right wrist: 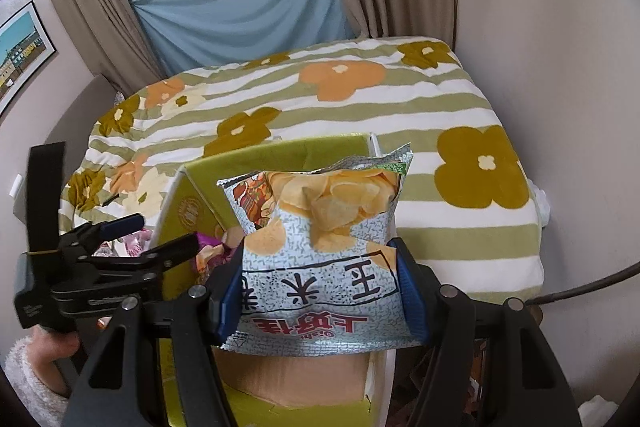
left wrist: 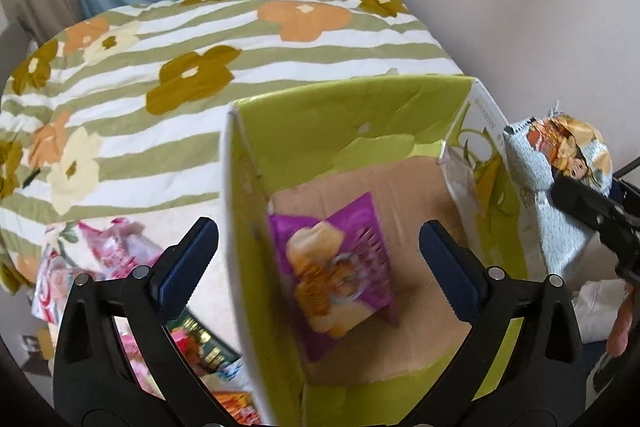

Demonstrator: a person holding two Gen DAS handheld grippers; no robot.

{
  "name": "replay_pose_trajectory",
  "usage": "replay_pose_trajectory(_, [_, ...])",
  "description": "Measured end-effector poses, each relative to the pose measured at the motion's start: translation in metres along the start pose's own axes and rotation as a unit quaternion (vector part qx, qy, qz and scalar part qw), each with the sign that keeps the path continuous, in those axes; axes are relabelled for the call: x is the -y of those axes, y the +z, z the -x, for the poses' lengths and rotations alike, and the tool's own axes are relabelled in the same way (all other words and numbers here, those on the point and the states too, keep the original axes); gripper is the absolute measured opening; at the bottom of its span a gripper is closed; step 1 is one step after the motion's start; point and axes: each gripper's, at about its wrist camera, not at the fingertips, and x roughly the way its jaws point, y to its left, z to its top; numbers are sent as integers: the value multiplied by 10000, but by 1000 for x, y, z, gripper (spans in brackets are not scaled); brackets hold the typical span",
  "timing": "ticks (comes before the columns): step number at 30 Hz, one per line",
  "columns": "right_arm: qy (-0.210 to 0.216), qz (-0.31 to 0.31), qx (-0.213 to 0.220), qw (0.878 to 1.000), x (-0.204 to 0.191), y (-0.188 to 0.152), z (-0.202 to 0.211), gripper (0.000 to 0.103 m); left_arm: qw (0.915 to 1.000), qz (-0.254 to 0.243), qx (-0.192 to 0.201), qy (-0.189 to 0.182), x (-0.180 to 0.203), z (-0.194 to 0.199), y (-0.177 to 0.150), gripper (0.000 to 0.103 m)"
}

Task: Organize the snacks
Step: 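Carry both bags into the yellow-green box and open both tools to drop them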

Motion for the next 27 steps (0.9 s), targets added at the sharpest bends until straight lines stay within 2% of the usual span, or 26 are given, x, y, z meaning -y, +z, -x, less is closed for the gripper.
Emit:
replay_pose_trajectory(9, [276,119,-74,9995,-23,11,-17,62,9996,100,149,218,-21,31,-12,100])
replay_pose_trajectory(17, [307,372,-189,9987,-35,21,-51,63,9992,147,128,343,-31,34,-14,100])
replay_pose_trajectory(19, [334,378,-169,9986,-35,22,-55,70,9991,192,107,350,-33,33,-15,100])
replay_pose_trajectory(21, [444,365,-112,9983,-34,20,-53,101,9990,213,67,374,-35,34,-19,100])
replay_pose_trajectory(24, [419,466,29,9980,-34,13,-44,102,9983,327,74,477,-39,38,-30,100])
replay_pose_trajectory(27, [399,489,176,9978,-31,3,-34,102,9981,441,1,425,-41,37,-38,100])
